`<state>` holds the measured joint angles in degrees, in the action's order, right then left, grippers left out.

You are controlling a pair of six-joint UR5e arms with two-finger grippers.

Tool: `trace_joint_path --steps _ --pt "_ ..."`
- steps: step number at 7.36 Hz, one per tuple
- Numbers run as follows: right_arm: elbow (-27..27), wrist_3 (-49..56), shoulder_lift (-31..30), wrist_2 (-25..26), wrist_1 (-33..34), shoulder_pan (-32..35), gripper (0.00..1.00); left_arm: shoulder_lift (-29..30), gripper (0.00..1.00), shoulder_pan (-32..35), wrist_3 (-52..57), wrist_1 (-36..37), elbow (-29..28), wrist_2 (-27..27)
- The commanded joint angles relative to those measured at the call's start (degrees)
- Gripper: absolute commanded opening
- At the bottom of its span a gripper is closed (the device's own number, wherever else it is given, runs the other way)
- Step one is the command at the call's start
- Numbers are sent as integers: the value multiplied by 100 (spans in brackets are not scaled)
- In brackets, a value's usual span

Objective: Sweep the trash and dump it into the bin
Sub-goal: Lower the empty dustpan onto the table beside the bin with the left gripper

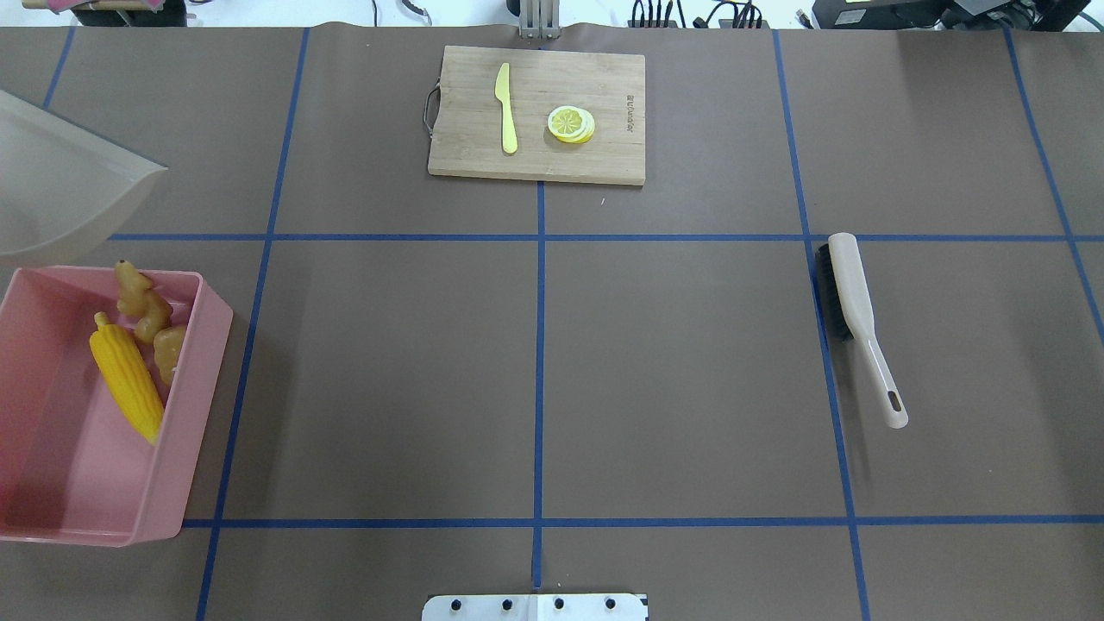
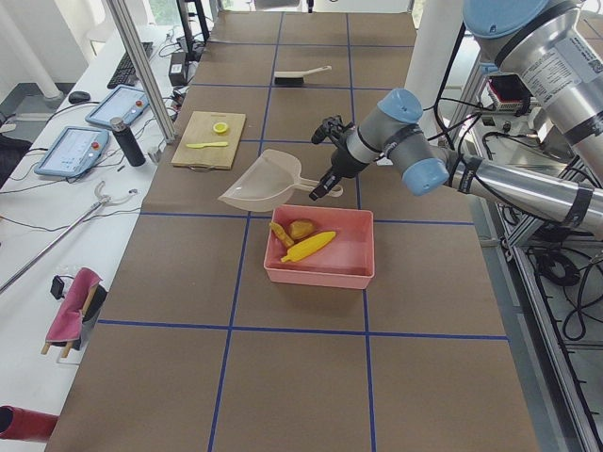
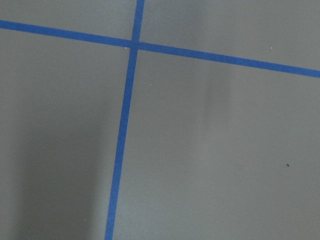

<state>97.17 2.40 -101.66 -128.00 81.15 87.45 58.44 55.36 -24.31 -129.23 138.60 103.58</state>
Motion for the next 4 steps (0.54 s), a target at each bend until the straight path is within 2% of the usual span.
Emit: trace_joint_path --steps 1,2,4 --pt "-5 6 -3 12 -20 0 100 1296 0 -890 286 -85 -770 -92" --pt "3 -29 -12 -49 6 0 100 1780 0 -1347 556 -102 -1086 -92" --pt "30 -20 -12 -49 -20 0 100 2643 0 -1833 1940 -523 -2009 -75"
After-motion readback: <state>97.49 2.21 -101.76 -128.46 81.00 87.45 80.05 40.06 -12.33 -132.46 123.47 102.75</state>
